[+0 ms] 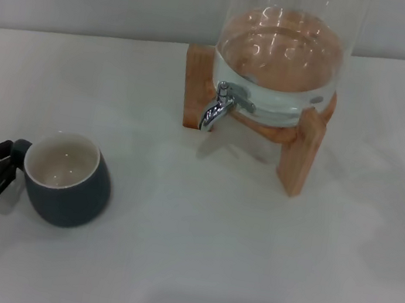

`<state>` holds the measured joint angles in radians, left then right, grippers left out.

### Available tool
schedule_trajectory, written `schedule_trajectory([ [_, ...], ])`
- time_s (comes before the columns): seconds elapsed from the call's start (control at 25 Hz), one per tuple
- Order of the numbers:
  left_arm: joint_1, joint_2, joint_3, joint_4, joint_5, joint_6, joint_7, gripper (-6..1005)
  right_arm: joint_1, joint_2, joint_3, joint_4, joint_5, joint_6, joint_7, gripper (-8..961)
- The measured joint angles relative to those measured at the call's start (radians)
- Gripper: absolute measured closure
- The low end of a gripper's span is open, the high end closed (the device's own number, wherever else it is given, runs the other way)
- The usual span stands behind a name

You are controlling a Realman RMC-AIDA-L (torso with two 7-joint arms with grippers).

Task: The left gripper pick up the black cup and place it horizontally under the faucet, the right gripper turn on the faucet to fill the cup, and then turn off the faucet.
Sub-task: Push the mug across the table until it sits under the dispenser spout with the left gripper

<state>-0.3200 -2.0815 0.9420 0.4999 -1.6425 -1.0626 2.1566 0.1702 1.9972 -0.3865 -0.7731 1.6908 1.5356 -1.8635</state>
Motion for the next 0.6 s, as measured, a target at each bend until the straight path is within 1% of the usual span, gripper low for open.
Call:
schedule_trajectory([
  [0.24,0.001,0.000,0.016,0.000,0.000,0.000,0.000,791,0.000,0.000,0.000,0.000,0.000,0.000,0.000,198],
  [0.56,-0.001,0.000,0.026,0.000,0.000,0.000,0.000,894,-0.005,0.000,0.000,0.000,0.000,0.004,0.000,198],
  [0.6,-0.001,0.000,0.026,0.000,0.000,0.000,0.000,894,-0.007,0.000,0.000,0.000,0.003,0.004,0.000,199],
])
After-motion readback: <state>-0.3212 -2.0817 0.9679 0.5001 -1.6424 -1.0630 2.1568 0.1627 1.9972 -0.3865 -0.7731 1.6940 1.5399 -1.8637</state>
